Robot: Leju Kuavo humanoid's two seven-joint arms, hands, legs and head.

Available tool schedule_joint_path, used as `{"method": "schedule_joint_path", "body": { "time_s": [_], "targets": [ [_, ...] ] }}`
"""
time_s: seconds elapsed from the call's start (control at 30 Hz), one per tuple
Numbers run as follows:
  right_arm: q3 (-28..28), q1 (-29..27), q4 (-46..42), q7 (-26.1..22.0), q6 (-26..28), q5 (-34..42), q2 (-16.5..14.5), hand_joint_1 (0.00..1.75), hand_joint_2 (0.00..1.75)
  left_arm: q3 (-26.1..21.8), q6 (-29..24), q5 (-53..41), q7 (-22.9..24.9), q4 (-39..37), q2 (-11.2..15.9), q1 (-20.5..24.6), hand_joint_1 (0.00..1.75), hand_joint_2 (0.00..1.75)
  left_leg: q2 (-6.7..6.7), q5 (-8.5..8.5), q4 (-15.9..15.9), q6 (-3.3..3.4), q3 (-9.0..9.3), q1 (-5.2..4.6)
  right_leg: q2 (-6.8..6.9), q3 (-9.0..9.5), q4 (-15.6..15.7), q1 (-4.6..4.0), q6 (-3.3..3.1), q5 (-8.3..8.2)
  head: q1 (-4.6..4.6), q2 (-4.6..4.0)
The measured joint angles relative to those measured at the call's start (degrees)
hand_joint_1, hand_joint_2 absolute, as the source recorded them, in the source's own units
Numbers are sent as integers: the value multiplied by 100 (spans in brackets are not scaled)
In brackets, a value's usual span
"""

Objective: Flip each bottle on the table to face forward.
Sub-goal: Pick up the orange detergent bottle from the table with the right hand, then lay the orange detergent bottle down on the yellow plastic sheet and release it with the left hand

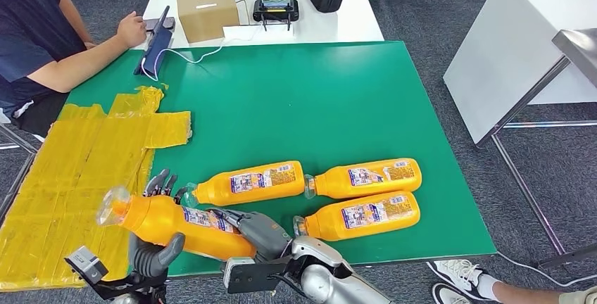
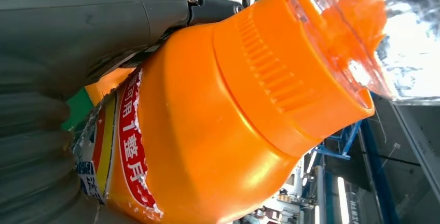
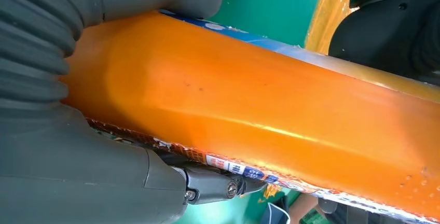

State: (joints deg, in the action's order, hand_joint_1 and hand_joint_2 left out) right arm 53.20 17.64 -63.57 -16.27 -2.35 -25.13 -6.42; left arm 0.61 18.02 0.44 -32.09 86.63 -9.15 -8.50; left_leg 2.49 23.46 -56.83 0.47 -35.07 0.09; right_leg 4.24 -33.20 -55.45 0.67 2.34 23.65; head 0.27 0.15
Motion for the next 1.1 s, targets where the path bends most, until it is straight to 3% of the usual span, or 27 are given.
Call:
{"method": "schedule_joint_path", "body": {
  "time_s": [0.33,0.57,0.97,1.0,1.1],
  "targets": [
    [74,92,123,10,75,68,2,175,175,-49,-17,-198,-121,-77,71,51,175,175,-1,0,0,0,-2,0,0,-1,0,0,0,0,0,0],
    [-95,126,88,29,402,26,32,175,175,-67,-1224,-1481,-159,223,174,157,175,175,-1,0,0,0,0,0,0,0,0,0,0,0,1,0],
    [-220,164,6,33,415,2,27,175,175,-61,-1339,-1589,-107,424,248,194,175,175,0,0,0,0,0,0,0,-2,0,1,0,0,0,0],
    [-221,164,5,33,416,0,26,142,175,-61,-1339,-1590,-107,429,249,194,175,175,0,0,0,0,0,0,0,-2,0,1,0,0,0,0],
    [-242,164,-4,52,468,-26,25,11,175,-60,-1611,-1891,-114,446,260,207,175,175,0,0,0,0,0,0,1,-3,0,1,0,0,0,0]
  ]
}}
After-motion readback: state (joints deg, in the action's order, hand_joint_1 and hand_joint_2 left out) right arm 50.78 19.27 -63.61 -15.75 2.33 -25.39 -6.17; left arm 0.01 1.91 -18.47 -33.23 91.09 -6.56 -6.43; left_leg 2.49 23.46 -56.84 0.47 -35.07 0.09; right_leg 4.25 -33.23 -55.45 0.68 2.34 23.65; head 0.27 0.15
